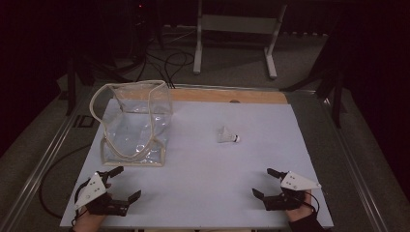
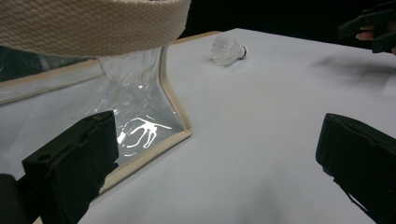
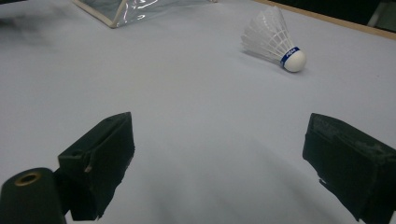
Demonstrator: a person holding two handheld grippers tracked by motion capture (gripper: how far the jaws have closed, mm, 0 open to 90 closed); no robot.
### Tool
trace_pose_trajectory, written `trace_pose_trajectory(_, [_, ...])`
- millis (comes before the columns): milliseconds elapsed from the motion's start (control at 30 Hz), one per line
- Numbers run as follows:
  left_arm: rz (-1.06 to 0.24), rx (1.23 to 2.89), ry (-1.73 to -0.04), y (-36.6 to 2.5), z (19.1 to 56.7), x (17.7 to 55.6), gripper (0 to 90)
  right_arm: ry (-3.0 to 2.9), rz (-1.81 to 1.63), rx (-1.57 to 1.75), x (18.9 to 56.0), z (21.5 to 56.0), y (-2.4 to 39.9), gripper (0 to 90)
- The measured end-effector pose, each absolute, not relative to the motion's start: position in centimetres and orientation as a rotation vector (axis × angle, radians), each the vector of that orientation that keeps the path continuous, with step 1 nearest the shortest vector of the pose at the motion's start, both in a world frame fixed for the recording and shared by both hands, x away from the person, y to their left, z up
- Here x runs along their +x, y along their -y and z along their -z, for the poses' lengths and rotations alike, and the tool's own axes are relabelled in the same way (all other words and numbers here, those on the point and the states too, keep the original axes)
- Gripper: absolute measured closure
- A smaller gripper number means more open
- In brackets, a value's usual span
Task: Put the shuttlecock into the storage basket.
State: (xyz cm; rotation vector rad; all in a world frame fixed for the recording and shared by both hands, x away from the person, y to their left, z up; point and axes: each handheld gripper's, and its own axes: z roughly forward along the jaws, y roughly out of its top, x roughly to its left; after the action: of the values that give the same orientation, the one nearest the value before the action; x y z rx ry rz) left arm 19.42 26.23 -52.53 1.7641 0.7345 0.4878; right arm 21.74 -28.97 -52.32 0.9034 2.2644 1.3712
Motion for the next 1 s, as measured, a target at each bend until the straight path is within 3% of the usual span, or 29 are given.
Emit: trace_pose_trajectory(1000, [-0.490, 1.804, -0.772, -26.19, 52.31, 19.35, 0.4, -2.322, -1.310, 0.864, 21.55, 51.63, 28.19, 7.4])
